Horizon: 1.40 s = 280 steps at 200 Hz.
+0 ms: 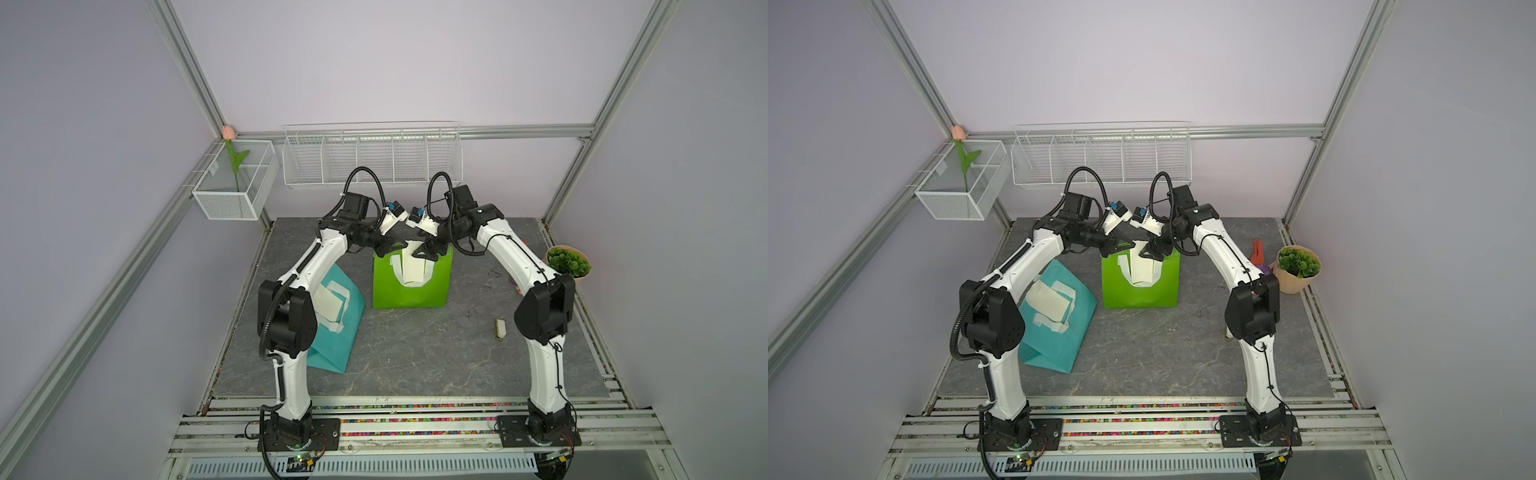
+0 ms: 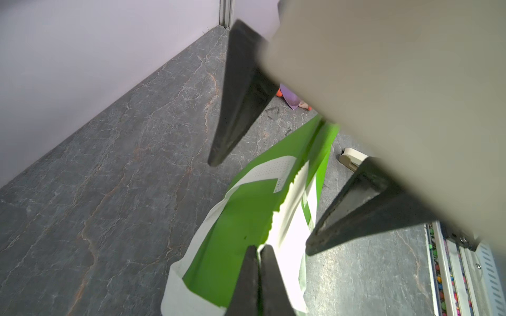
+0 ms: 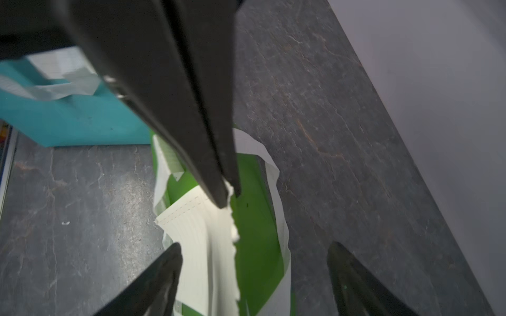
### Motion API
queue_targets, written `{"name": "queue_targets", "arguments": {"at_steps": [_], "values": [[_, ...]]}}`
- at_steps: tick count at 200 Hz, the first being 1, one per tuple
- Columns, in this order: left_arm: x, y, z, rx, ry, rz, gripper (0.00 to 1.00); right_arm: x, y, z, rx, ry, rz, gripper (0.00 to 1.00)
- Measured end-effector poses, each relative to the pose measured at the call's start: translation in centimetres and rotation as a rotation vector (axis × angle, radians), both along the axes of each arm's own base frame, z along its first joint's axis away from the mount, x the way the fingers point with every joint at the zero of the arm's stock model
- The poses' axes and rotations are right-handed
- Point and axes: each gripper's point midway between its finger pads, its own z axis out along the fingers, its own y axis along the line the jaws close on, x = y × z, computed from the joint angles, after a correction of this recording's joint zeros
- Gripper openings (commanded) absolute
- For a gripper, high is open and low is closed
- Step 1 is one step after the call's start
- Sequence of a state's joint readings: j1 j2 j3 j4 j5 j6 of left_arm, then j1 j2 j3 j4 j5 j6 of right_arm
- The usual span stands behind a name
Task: Staple the receipts to the bags
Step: Hold the receipt from the takeout bag, then pick up the stapler from the center of the board.
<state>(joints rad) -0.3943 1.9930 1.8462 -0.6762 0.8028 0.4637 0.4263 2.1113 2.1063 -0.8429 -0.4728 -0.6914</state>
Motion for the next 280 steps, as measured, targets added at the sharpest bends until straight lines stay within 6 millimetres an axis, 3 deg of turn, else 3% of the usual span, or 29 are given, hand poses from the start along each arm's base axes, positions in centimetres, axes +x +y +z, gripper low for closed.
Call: {"name": "queue_targets", "arguments": {"at_steps": [31, 69, 83, 101, 109, 133, 156, 188, 219, 236, 280], "values": [[-0.6, 0.1, -0.2, -0.001, 0.012, 0.027, 0.0, -1.2, -4.2, 1.2, -0.061, -0.021, -0.258, 0.89], [-1.2, 0.4, 0.1, 0.006, 0.031, 0.109, 0.0, -5.5, -11.5, 6.4, -0.026, -0.08, -0.656, 0.89], [-1.3, 0.4, 0.2, 0.001, 0.041, 0.148, 0.0, -6.7, -13.9, 7.0, -0.006, -0.069, -0.796, 0.91], [-1.4, 0.3, 0.1, -0.009, 0.063, 0.192, 0.0, -9.3, -17.2, 4.1, -0.037, 0.018, -0.962, 1.0], [-1.4, 0.2, 0.0, -0.012, 0.066, 0.212, 0.0, -10.4, -18.2, 2.2, -0.061, 0.064, -1.014, 0.93], [-1.5, -0.1, -0.1, -0.016, 0.071, 0.259, 0.0, -14.4, -21.3, -4.9, -0.168, 0.229, -1.163, 0.92], [-2.2, -0.7, -0.1, -0.018, 0.068, 0.282, 0.0, -16.9, -23.6, -9.3, -0.233, 0.339, -1.272, 0.79], [-3.2, -0.9, 0.0, -0.012, 0.053, 0.299, 0.0, -18.3, -24.9, -11.8, -0.258, 0.405, -1.352, 0.74], [-3.3, -0.6, -0.2, 0.004, 0.043, 0.323, 0.0, -18.8, -25.6, -14.8, -0.292, 0.469, -1.404, 0.57], [-3.4, -0.4, -0.2, 0.009, 0.039, 0.331, 0.0, -18.8, -25.8, -16.5, -0.326, 0.508, -1.418, 0.54], [-3.7, 0.1, 0.0, 0.015, 0.031, 0.344, 0.0, -17.9, -25.4, -18.1, -0.32, 0.539, -1.422, 0.36]]}}
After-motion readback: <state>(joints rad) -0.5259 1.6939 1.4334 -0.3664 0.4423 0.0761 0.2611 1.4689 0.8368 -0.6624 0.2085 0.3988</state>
